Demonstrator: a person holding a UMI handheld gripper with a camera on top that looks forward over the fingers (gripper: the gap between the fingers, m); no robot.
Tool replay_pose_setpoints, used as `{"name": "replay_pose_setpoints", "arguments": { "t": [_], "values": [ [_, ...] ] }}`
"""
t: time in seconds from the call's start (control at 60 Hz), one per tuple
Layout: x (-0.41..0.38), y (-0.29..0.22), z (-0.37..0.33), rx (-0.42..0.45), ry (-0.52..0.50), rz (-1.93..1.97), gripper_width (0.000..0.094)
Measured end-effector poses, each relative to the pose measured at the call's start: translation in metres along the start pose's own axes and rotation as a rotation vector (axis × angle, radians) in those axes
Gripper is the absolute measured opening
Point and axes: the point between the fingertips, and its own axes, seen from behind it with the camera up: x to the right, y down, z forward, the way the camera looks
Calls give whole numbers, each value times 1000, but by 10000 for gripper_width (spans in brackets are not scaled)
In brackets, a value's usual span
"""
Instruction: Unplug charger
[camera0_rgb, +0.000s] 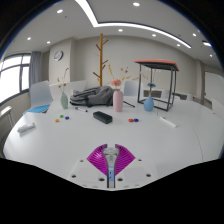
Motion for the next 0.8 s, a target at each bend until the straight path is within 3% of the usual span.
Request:
{"name": "replay_pose_setpoints", "arguments": {
  "t": [0.05,0.083,0.217,0.35,0.583,0.683,0.717,0.783,0.8],
  "values": [
    [15,-52,-11,107,17,-32,63],
    [22,-77,-18,135,20,-31,62],
    [80,-117,-32,66,48,49,62],
    [156,-75,-23,-55,148,36,63],
    [209,38,5,-271,165,-25,108],
    [210,69,13,-344,144,-11,256],
    [210,75,13,-368,135,3,405],
    [211,70,8,-365,145,14,872],
    [211,67,6,-360,145,13,844]
  ]
}}
